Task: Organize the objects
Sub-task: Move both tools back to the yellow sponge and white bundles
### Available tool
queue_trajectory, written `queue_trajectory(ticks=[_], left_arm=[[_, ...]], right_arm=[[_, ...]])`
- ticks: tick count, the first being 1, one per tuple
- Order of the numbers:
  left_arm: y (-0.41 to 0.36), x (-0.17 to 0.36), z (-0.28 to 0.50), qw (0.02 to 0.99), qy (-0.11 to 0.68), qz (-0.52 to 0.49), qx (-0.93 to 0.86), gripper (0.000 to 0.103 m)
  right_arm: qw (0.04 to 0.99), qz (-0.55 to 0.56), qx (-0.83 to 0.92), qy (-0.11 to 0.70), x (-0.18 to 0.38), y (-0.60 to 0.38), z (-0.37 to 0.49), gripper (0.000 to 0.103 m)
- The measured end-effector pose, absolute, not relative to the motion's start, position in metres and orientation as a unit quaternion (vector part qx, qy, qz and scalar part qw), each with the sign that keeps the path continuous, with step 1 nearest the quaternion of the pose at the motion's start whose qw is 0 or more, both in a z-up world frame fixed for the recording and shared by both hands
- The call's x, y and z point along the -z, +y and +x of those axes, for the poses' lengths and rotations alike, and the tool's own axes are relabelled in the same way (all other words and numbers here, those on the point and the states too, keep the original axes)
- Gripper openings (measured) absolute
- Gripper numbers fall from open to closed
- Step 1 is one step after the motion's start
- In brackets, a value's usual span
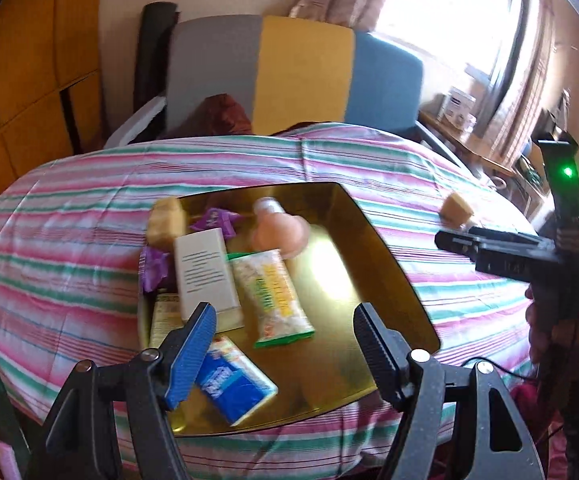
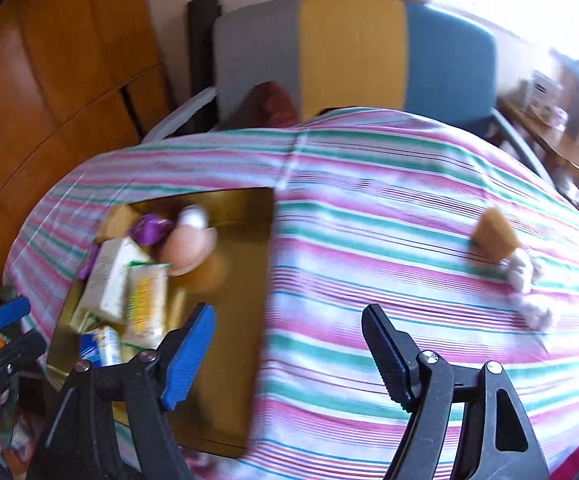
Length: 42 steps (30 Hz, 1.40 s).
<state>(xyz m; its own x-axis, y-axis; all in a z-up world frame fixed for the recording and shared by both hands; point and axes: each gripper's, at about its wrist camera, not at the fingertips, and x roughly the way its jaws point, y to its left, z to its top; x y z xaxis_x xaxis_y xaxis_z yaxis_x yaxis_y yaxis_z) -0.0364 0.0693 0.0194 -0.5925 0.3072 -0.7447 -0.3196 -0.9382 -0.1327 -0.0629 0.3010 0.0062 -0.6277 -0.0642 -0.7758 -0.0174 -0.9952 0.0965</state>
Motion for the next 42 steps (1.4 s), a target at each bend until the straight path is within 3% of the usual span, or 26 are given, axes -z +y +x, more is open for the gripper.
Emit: queue_trajectory(ticks=[15,23,26,35,42], left_arm=[[0.154,-0.012,-0.039,0.257,0.038,-0.45,-0.854,0.067],[0.204,-0.011,-0.05,0.296,0.052,-0.469,-0.831,0.064],[0.229,-0.005,-0.056,0.309,0.054,-0.481,-0.819,0.064],[0.306,0.013,-0.077,0.344,0.048,-0.519,-0.781,0.063],[0.376,0.023,-0.08,0.384,0.084,-0.504,-0.769,0.054]], right_arm=[[-0.188,0.381,0.898,-0.116,-0.016,0.492,-0.041,0.078],[-0.32,0.376,0.843,-0.213,0.033,0.604,-0.012,0.078],[-0.32,0.363,0.823,-0.298,0.041,0.627,0.002,0.075],[-0.305,0.375,0.807,-0.339,0.054,0.631,0.004,0.075],[-0.299,0.359,0.786,-0.404,0.064,0.647,0.016,0.075]])
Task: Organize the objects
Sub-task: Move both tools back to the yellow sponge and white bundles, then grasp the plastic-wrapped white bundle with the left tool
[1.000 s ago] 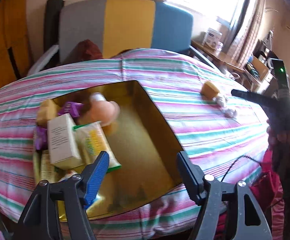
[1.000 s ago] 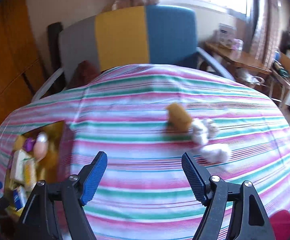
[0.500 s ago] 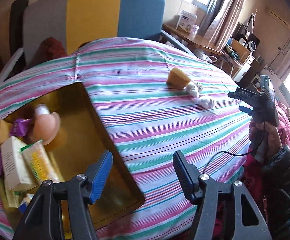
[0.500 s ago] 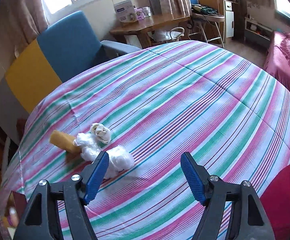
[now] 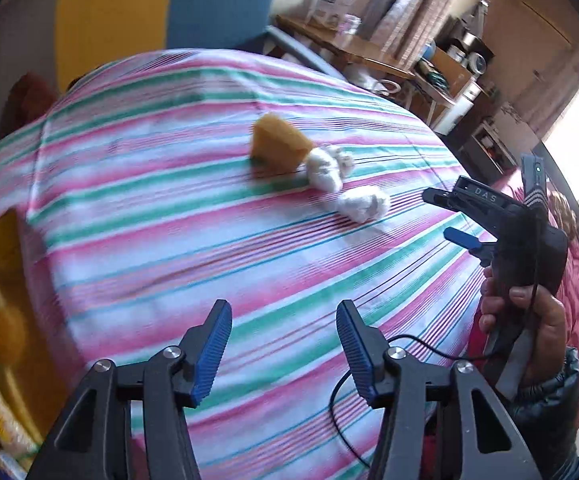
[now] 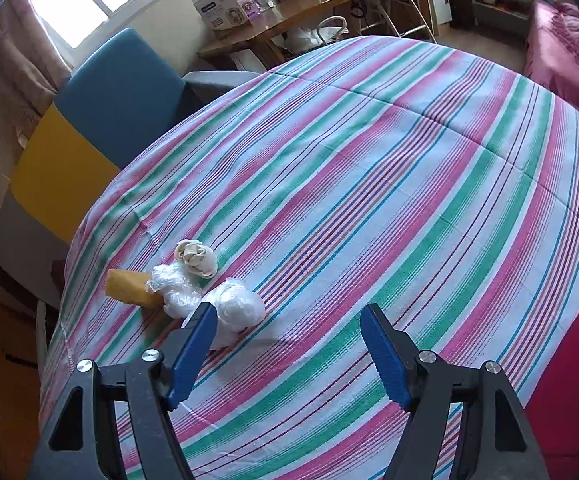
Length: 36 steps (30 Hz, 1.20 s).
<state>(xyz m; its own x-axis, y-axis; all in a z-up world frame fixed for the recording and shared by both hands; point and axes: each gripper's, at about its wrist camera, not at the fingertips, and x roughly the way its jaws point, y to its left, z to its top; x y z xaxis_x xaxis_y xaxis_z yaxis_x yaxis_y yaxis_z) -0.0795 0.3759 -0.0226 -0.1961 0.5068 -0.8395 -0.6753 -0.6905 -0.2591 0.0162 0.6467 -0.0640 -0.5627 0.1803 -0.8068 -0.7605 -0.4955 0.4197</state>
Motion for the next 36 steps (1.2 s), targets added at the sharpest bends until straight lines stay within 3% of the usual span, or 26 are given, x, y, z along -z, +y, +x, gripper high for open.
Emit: queue_trajectory(ticks=[11,22,23,26,36], left_arm=[[0.511,0.042,-0.077,0.473,0.25,-0.398,-0.745,0.051],[0.585,0.09,-0.092,0.477,0.324,-0.406,-0.709,0.054],[0.586,0.094,-0.094,0.474,0.324,-0.411,-0.708,0.054],[0.585,0.106,-0.096,0.476,0.316,-0.432,-0.698,0.034],[0.472,0.083,-0.084,0.438,0.181,-0.476,-0.741,0.033]], right_arm=[[0.269,-0.324,-0.786,0.453,0.063,0.652,0.025,0.079],[0.256,-0.305,-0.776,0.489,0.068,0.659,0.032,0.082],[0.256,-0.302,-0.775,0.493,0.068,0.66,0.033,0.082],[0.265,-0.296,-0.773,0.495,0.068,0.662,0.036,0.082],[0.266,-0.316,-0.773,0.481,0.071,0.661,0.028,0.082]])
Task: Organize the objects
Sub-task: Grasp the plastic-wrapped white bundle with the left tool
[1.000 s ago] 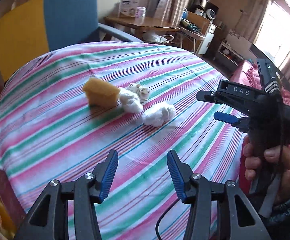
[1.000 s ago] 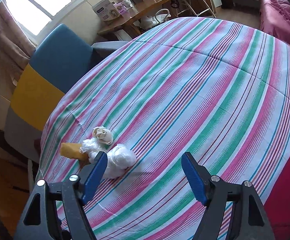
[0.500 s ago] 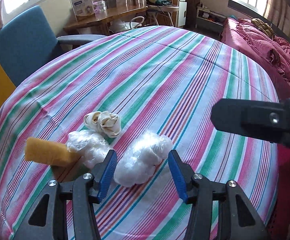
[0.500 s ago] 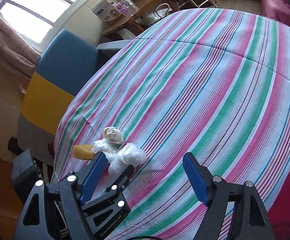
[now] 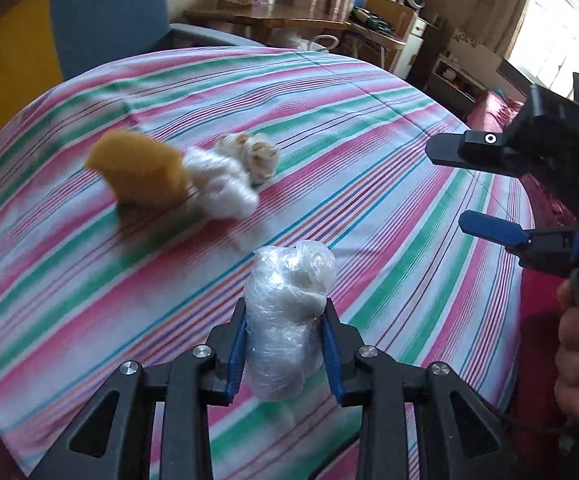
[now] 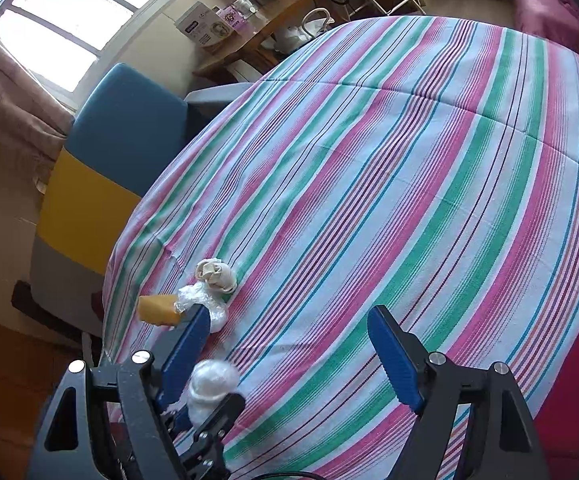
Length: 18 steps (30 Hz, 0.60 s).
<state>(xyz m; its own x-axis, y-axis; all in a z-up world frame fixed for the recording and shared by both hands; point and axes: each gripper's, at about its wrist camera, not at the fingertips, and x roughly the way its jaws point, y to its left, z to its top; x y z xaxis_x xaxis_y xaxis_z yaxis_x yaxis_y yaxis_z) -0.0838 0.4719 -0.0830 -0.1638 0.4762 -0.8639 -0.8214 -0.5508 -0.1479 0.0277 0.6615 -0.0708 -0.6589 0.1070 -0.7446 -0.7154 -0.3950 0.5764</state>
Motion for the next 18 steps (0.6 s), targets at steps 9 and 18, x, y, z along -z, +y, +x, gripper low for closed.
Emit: queue_trajectory(ticks=[9,18], left_arm=[[0.376,0.103,-0.094,0.334,0.11,-0.512,-0.784,0.032],[0.378,0.108,-0.094,0.344,0.088,-0.507,-0.786,0.032]], right_arm=[[0.249,-0.359,-0.786,0.437,0.072,0.647,0.013,0.082],[0.213,-0.405,-0.81,0.367,0.06,0.628,-0.021,0.053]])
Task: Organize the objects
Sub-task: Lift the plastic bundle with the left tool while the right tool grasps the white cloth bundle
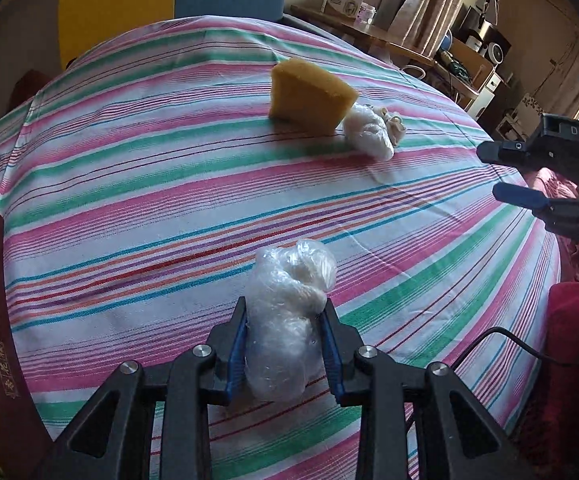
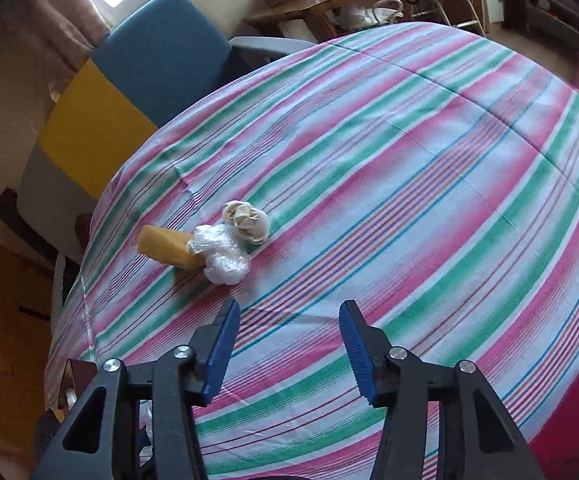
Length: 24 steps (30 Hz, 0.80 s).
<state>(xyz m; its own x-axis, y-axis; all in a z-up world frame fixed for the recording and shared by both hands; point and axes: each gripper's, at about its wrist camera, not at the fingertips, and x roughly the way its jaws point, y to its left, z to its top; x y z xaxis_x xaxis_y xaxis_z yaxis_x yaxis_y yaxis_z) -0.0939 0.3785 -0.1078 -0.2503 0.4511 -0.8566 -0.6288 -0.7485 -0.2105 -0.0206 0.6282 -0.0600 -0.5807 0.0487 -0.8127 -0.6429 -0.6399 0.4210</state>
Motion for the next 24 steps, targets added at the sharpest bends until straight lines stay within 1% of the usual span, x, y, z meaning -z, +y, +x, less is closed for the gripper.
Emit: queue_trajectory(ticks=[4,10,13,14,17,18,19,20,21,24], left_arm=[[0.377,0.108,-0.095,0.348,0.079,-0.509,-0.783,0.032],[0.376,0.11,-0.099,0.353,0.063,-0.514,-0.779,0.032],[0.374,0.11,-0.1,0.355,0.056,-0.516,-0.777,0.032],[0.373,0.11,-0.101,0.355,0.052,-0.518,-0.777,0.032],[0.373,0.11,-0.103,0.355,0.044,-0.522,-0.774,0.032],[0.373,0.111,-0.104,0.356,0.043,-0.523,-0.773,0.032],[0.373,0.111,-0.104,0.356,0.041,-0.523,-0.773,0.032],[0.373,0.111,-0.104,0.356,0.041,-0.524,-0.773,0.032],[0.373,0.111,-0.104,0.356,0.041,-0.524,-0.773,0.032],[0.372,0.111,-0.104,0.356,0.04,-0.522,-0.774,0.032]], right_arm=[[0.207,-0.42,-0.83,0.302,0.047,0.631,-0.063,0.053],[0.22,-0.475,-0.817,0.241,0.075,0.649,-0.13,0.053],[0.223,-0.496,-0.805,0.238,0.092,0.658,-0.148,0.053],[0.219,-0.498,-0.803,0.243,0.096,0.66,-0.151,0.055],[0.205,-0.503,-0.801,0.252,0.102,0.661,-0.162,0.056],[0.198,-0.507,-0.801,0.247,0.103,0.659,-0.164,0.054],[0.189,-0.51,-0.802,0.245,0.104,0.656,-0.167,0.041],[0.181,-0.51,-0.805,0.244,0.104,0.653,-0.167,0.031],[0.178,-0.51,-0.807,0.238,0.102,0.649,-0.167,0.028],[0.165,-0.524,-0.803,0.233,0.102,0.643,-0.163,0.027]])
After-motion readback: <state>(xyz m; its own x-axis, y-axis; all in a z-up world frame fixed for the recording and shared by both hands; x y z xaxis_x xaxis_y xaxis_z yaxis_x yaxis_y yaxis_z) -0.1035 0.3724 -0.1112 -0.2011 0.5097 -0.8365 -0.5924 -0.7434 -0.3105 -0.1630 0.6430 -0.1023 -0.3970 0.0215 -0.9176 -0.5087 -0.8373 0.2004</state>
